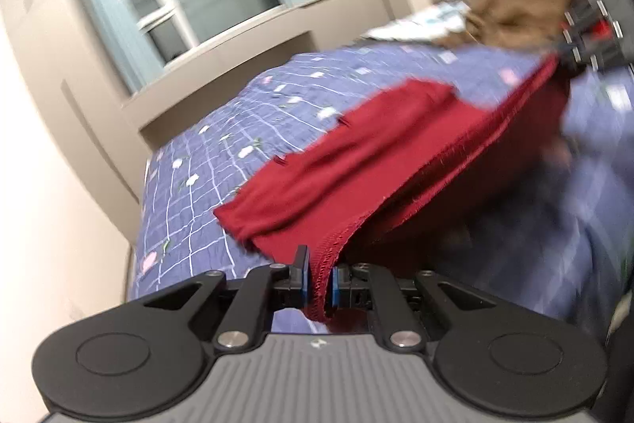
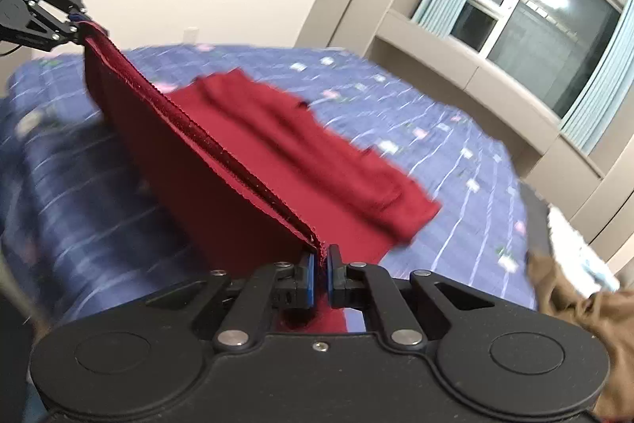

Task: Fold small clothes

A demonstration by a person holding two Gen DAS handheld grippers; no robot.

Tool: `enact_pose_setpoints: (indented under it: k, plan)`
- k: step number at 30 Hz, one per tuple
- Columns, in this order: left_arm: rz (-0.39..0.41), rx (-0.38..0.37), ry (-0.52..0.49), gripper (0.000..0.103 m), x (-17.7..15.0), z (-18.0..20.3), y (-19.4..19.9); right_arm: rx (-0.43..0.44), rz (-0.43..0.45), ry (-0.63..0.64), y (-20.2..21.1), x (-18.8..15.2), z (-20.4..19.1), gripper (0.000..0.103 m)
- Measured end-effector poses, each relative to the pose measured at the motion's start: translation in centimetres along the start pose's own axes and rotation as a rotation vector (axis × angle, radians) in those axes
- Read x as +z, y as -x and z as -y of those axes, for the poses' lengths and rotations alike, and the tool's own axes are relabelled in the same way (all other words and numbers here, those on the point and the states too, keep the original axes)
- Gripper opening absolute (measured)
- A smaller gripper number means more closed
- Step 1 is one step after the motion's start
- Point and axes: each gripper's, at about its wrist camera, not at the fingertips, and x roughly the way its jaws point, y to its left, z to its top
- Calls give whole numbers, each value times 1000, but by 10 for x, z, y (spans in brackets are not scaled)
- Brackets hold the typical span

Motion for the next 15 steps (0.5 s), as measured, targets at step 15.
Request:
enact_pose_setpoints:
  k: [15]
  plan:
    - [-185, -41, 133, 11, 125, -129, -177, -50, -62, 60, -196, 118, 122, 5]
